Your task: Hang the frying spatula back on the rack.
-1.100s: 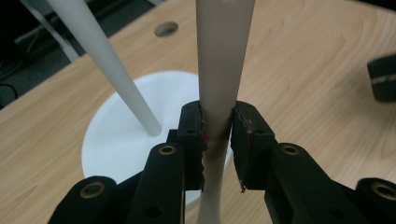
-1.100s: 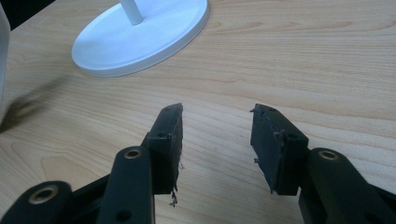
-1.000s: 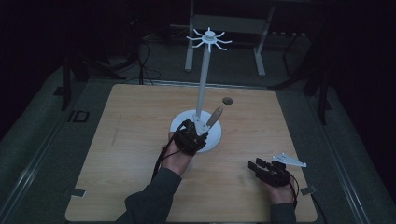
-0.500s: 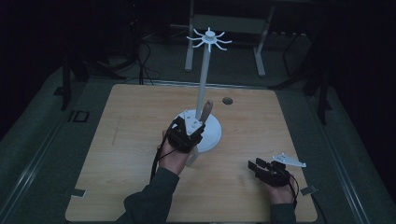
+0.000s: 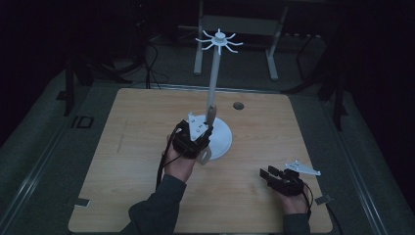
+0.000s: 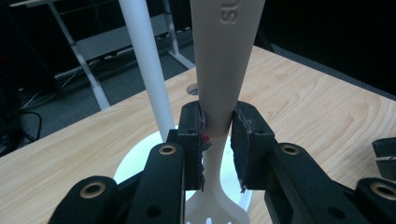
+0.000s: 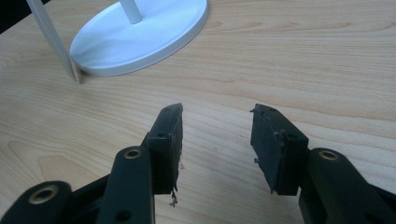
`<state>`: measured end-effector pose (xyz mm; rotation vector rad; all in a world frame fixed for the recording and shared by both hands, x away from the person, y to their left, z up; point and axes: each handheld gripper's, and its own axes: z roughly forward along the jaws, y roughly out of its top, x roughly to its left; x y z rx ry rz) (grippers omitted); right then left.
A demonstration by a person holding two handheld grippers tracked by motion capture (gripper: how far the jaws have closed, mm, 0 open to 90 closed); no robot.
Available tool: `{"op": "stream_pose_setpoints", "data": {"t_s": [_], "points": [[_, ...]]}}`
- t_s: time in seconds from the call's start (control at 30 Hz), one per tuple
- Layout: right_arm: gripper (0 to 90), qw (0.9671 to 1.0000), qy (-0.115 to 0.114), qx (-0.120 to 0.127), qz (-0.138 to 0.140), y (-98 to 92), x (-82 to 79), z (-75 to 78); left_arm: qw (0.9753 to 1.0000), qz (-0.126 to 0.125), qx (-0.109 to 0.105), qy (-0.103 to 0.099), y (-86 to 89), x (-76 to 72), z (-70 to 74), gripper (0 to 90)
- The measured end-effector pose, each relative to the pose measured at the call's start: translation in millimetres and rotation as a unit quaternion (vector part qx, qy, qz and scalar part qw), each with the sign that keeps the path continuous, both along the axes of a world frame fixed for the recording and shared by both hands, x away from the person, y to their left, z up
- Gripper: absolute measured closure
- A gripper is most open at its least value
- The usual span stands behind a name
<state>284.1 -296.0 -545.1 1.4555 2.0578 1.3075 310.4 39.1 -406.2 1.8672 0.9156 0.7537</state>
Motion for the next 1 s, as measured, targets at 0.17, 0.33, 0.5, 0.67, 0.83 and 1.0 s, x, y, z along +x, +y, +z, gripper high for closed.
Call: {"op": "stream_pose_setpoints", "data": {"t_s": [0.17, 0.33, 0.5, 0.67, 0.83, 1.0], "points": [[53.3, 1.0, 0.0, 0.0, 0.0, 0.1, -0.1, 0.0, 1.0, 0.001, -0.006, -0.005, -0.2, 2.2, 5.6, 74.6], [53.2, 1.0, -0.001, 0.0, 0.0, -0.2, 0.1, 0.0, 0.9999, 0.0, -0.008, -0.007, -1.9, 3.7, 8.8, 74.5], [53.0, 1.0, 0.0, 0.0, -0.001, -0.2, 0.0, 0.0, 0.9999, 0.005, -0.014, -0.009, -2.4, 4.9, 10.6, 74.5], [53.0, 1.0, 0.0, -0.001, -0.001, -0.1, 0.1, -0.1, 0.9997, 0.008, -0.02, -0.013, -3.6, 5.5, 15.8, 74.5], [52.9, 1.0, 0.0, 0.0, -0.002, -0.1, 0.1, -0.1, 0.9995, 0.015, -0.02, -0.02, -5.7, 6.3, 19.9, 74.5], [52.8, 1.0, 0.0, 0.0, -0.004, -0.4, 0.1, -0.1, 0.9991, 0.022, -0.028, -0.023, -6.4, 8.0, 23.1, 74.5]]}}
